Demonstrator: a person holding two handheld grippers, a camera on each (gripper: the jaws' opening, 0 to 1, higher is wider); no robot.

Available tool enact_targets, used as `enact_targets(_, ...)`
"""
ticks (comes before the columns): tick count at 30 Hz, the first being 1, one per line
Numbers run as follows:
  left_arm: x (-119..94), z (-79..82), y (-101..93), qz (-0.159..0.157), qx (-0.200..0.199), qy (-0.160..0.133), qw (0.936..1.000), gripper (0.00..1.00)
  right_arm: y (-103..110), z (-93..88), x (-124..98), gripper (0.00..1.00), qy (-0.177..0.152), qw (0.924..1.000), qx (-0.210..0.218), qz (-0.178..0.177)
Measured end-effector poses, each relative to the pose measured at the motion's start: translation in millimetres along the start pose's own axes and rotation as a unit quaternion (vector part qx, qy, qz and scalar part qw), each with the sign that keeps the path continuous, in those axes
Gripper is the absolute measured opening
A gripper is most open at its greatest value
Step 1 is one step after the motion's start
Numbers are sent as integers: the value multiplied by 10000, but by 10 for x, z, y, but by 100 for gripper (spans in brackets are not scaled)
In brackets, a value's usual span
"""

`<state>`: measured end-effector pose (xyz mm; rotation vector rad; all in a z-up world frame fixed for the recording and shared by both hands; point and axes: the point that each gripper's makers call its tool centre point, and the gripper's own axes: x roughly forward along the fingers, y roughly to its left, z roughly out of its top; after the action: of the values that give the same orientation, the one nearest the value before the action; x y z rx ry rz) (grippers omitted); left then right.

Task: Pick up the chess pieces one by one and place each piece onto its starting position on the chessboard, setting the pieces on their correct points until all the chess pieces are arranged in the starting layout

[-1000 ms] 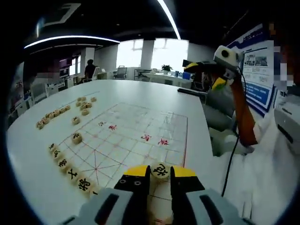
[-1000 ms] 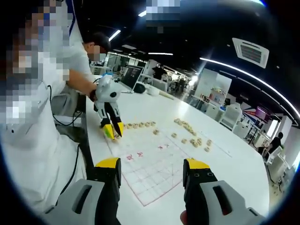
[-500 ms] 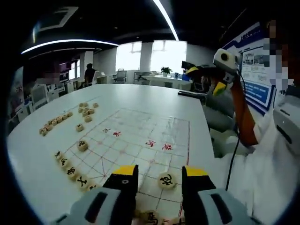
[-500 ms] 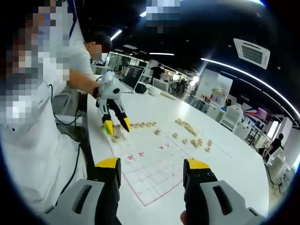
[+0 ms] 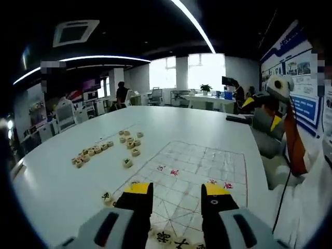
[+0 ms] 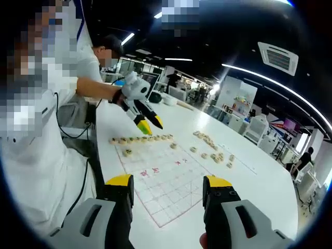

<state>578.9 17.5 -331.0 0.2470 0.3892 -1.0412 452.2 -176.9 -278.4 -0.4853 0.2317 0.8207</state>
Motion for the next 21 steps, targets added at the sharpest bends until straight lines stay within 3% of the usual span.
enact_targets(15, 240, 199, 539, 526, -123, -156, 9984, 38, -10, -7, -10, 54, 3, 10000, 18, -24)
enact_targets(21, 348, 232, 653, 634, -132, -148, 9978, 37, -27, -15, -13, 54, 8, 10000, 32, -43)
